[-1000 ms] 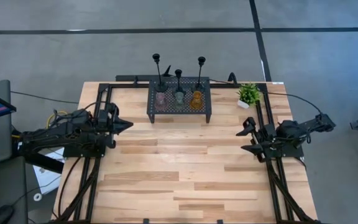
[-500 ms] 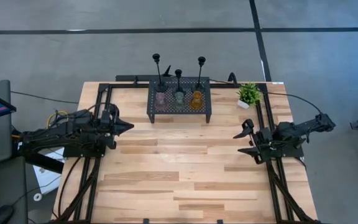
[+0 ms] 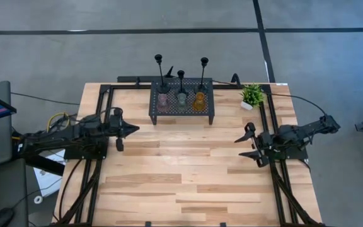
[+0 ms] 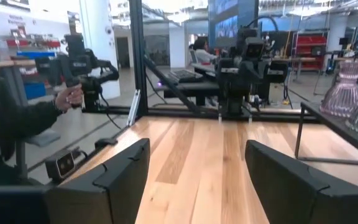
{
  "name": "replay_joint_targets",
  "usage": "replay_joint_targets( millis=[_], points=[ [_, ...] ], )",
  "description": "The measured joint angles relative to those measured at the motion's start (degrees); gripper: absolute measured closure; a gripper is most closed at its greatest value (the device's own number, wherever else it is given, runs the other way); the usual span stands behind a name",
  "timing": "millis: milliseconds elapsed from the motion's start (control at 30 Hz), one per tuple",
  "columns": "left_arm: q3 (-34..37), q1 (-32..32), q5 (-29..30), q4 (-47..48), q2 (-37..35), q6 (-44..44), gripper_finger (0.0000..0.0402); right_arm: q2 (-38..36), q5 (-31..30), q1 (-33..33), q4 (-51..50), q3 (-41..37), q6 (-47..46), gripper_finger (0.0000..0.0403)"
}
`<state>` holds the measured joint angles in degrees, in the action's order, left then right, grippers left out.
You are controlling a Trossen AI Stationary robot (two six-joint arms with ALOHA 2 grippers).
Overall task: Pick & Place candle stick holders
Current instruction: Return to Home Position
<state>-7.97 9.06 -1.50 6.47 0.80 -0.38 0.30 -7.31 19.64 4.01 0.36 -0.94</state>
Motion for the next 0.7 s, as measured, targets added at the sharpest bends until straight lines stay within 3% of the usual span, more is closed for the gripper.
replay_joint_targets(
  millis=[700],
  points=[
    [7.66, -0.02, 1.3, -7.86, 0.0, 1.61, 0.0391, 0.08, 0.14, 0.02, -2.09, -0.07, 1.99, 0.0148]
  ],
)
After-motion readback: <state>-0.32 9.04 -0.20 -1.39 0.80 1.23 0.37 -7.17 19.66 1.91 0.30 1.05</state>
